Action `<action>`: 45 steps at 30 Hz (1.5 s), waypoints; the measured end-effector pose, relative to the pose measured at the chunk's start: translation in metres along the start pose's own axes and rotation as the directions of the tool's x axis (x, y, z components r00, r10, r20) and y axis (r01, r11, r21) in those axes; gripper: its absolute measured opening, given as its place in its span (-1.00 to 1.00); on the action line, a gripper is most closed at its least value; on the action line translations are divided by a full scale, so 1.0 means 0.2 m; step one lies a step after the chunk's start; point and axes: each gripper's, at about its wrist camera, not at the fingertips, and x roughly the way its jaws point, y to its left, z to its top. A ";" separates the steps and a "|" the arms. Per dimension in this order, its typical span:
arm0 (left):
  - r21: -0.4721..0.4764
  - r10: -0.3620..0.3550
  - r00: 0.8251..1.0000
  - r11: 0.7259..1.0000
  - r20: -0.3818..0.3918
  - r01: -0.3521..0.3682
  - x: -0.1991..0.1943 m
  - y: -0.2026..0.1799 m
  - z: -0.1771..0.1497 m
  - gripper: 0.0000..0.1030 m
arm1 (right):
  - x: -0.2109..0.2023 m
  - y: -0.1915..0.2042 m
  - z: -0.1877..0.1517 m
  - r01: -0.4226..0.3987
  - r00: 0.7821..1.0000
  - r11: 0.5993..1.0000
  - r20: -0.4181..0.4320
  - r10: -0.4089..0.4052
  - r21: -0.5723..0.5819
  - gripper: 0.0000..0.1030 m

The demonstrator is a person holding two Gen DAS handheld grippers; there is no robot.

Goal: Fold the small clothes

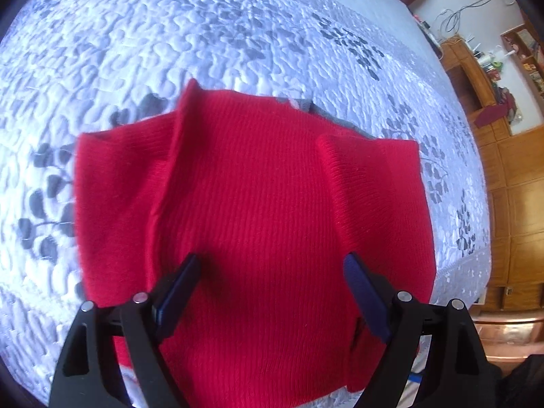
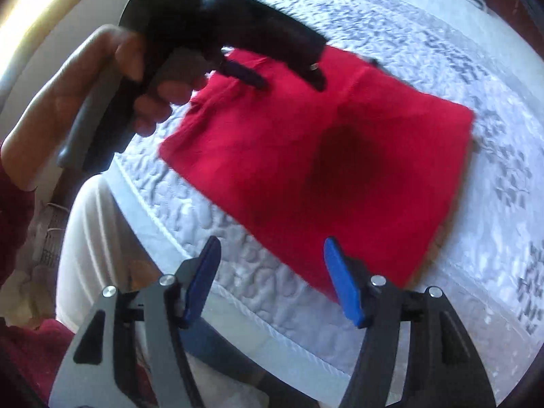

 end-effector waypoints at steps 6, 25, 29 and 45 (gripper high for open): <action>-0.011 0.034 0.999 0.999 0.004 -0.034 -0.06 0.04 0.00 0.68 | 0.17 -0.01 0.03 0.081 0.995 0.997 -0.053 -0.081 -0.017 0.22; -0.127 -0.149 0.985 0.982 -0.091 0.137 0.09 -0.13 0.00 0.73 | -0.13 -0.46 -0.05 -0.335 0.938 0.891 0.194 0.286 0.306 -0.86; -0.182 -0.237 0.967 0.959 -0.094 0.217 0.11 -0.18 0.03 0.73 | -0.22 -0.50 -0.06 -0.344 0.931 0.890 0.231 0.283 0.299 -0.86; -0.162 0.006 1.000 0.987 -0.013 -0.008 -0.05 -0.33 0.03 0.73 | -0.36 -0.61 -0.14 -0.387 0.906 0.868 0.305 0.295 0.310 -0.86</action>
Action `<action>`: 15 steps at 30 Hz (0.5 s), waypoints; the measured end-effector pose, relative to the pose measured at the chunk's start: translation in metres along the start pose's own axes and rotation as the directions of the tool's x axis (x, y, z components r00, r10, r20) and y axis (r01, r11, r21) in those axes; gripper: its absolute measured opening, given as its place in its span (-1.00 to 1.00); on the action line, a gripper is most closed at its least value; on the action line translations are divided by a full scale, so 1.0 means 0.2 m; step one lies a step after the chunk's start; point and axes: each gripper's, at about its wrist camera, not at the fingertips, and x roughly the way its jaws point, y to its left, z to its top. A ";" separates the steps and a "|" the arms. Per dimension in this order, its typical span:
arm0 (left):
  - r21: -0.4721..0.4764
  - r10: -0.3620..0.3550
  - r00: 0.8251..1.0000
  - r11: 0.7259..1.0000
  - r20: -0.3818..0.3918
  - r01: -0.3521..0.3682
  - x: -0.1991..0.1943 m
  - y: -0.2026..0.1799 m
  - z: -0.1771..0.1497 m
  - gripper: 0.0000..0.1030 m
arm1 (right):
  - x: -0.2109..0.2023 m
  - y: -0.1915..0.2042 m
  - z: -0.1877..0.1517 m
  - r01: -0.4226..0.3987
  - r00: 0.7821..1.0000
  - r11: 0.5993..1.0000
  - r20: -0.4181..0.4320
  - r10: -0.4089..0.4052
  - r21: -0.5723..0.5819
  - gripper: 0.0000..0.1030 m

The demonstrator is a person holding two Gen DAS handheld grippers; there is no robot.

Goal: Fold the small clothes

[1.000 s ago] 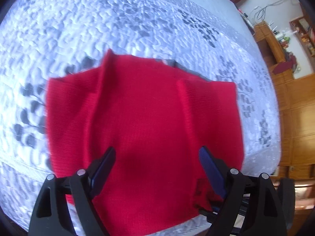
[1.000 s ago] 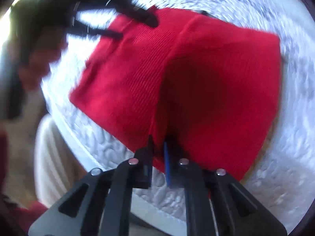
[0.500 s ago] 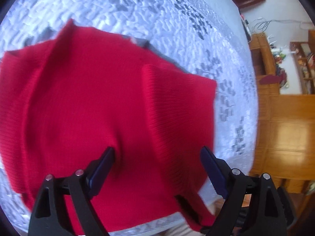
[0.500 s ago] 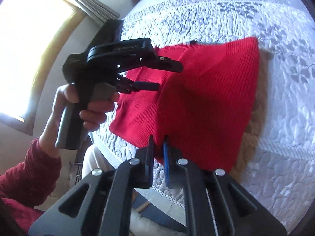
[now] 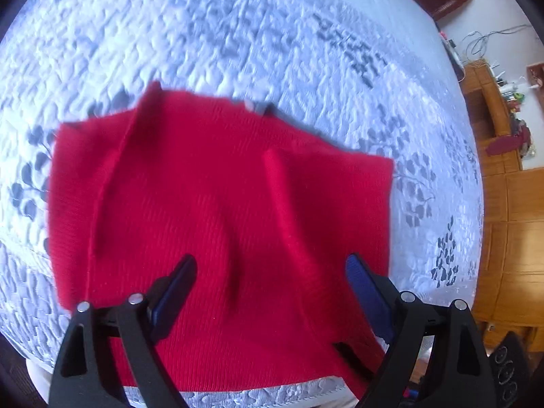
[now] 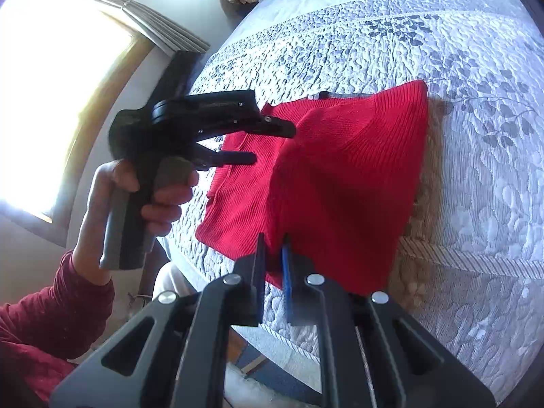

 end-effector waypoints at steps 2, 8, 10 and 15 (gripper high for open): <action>-0.004 -0.078 0.997 0.997 -0.018 0.078 -0.01 -0.02 -0.01 0.73 | 0.01 -0.01 0.00 -0.002 1.000 1.000 0.001 0.002 0.001 -0.86; -0.034 -0.178 0.971 0.984 -0.159 0.175 0.16 -0.07 -0.01 0.72 | -0.01 -0.01 0.01 -0.002 1.000 1.000 0.006 0.002 0.006 -0.86; -0.058 -0.225 0.959 0.974 -0.173 0.218 0.21 -0.06 -0.01 0.69 | -0.01 0.00 0.00 0.000 1.000 1.000 0.003 0.000 0.000 -0.86; -0.100 -0.309 0.929 0.950 -0.202 0.295 0.29 -0.06 0.03 0.00 | -0.01 0.01 0.00 0.001 1.000 1.000 0.001 -0.001 -0.006 -0.86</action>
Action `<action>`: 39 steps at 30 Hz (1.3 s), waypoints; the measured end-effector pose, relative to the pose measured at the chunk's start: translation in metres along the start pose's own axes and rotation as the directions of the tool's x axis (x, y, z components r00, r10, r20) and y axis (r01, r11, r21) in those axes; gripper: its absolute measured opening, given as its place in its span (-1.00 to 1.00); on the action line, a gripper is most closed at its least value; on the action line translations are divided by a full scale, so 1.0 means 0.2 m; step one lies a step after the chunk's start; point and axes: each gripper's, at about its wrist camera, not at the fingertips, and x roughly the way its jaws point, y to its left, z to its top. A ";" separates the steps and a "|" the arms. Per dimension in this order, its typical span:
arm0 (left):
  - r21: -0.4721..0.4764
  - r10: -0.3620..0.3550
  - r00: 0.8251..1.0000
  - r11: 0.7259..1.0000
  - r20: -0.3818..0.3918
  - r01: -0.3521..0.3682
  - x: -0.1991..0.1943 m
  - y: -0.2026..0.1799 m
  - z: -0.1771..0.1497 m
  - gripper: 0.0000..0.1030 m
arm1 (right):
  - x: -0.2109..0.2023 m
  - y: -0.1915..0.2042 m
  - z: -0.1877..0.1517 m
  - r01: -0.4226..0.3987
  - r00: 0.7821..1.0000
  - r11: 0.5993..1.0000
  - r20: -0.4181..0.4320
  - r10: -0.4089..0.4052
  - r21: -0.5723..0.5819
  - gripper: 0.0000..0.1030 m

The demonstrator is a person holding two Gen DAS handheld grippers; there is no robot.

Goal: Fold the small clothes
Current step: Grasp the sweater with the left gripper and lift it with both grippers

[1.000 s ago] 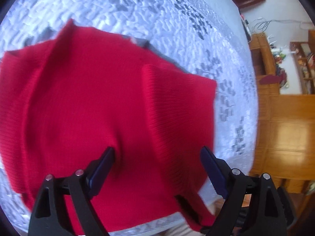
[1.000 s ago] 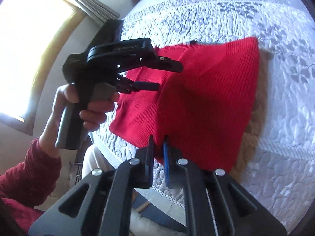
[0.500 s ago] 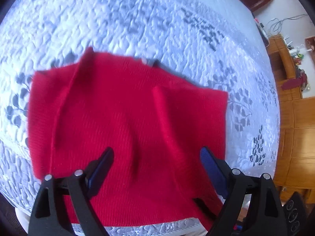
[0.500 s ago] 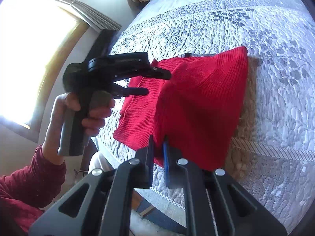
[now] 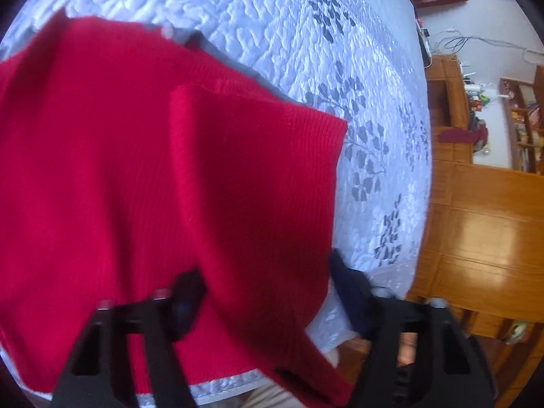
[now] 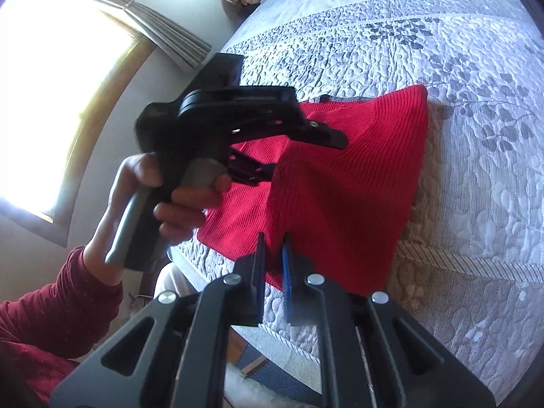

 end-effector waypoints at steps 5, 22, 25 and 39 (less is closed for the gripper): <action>-0.002 -0.043 0.999 0.999 0.008 0.043 0.04 0.01 0.07 -0.35 | 0.01 0.01 -0.01 -0.007 1.000 1.000 -0.010 0.007 -0.010 -0.86; 0.241 -0.102 0.975 0.969 0.195 0.053 -0.37 -0.10 0.04 -0.72 | 0.24 0.37 0.05 -0.100 0.992 0.988 -0.088 0.090 -0.119 -0.86; 0.256 -0.089 0.968 0.966 0.237 0.026 -0.52 -0.03 0.03 -0.72 | 0.33 0.49 0.09 -0.135 0.987 0.979 -0.107 0.120 -0.152 -0.86; 0.224 -0.033 0.957 0.974 0.287 -0.033 -0.73 0.52 0.06 -0.72 | 0.92 0.65 0.11 -0.162 0.950 0.973 -0.292 0.110 -0.164 -0.86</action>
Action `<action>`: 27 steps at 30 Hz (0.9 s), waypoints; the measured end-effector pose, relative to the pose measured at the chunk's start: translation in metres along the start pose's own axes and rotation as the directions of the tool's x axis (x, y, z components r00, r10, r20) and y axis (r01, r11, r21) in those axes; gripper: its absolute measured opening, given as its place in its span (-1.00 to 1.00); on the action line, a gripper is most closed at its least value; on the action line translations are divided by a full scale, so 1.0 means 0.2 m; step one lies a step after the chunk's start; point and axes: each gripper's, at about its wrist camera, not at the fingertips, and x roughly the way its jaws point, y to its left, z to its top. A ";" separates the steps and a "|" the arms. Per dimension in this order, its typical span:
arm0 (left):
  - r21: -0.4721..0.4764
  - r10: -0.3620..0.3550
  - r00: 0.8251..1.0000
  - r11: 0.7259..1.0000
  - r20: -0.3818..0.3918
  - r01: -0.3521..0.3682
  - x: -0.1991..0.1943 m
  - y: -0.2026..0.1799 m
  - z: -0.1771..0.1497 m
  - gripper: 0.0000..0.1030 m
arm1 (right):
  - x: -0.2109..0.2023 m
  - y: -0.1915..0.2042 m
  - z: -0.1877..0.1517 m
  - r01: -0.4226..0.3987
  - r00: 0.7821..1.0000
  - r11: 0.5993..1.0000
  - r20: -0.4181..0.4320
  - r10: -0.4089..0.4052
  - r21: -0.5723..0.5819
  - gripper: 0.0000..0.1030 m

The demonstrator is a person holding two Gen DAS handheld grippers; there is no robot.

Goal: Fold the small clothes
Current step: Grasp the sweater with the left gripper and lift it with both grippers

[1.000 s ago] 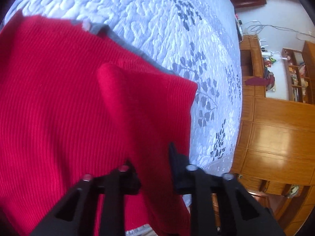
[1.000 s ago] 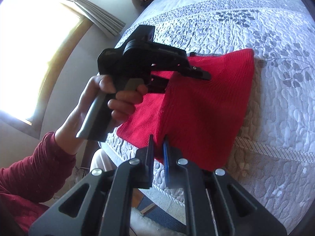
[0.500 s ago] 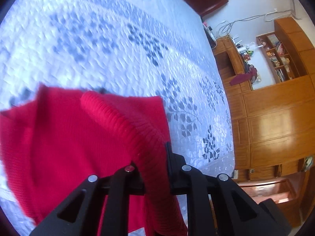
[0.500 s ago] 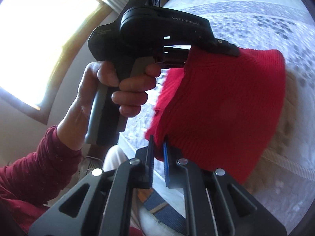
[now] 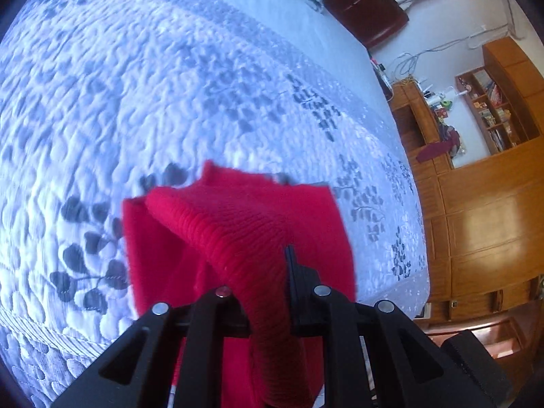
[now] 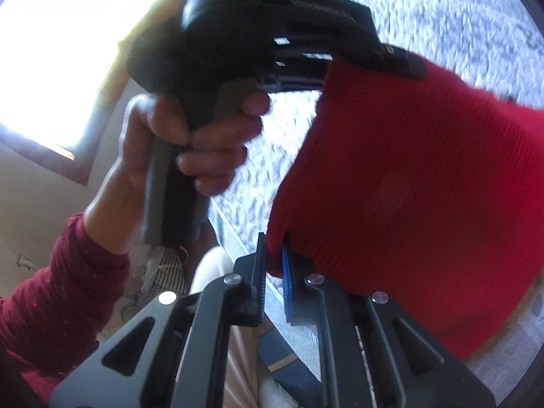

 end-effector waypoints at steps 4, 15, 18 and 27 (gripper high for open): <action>-0.015 0.014 1.000 1.000 -0.020 -0.015 0.07 0.14 -0.06 -0.72 | 0.18 -0.07 -0.03 0.035 0.998 0.999 -0.061 -0.034 0.025 -0.86; -0.076 -0.074 0.997 0.994 -0.011 0.073 0.11 0.21 -0.03 -0.11 | 0.08 -0.10 -0.12 0.035 0.998 0.999 -0.049 -0.033 0.040 -0.34; -0.072 -0.049 0.998 0.996 -0.034 0.046 0.14 0.17 0.01 -0.02 | -0.06 -0.11 -0.14 0.053 0.999 0.998 -0.003 -0.053 0.043 -0.24; 0.000 0.043 0.997 0.999 0.061 -0.044 0.05 0.13 -0.05 -0.71 | -0.24 -0.31 -0.16 0.068 0.994 0.988 0.078 -0.079 0.141 -0.22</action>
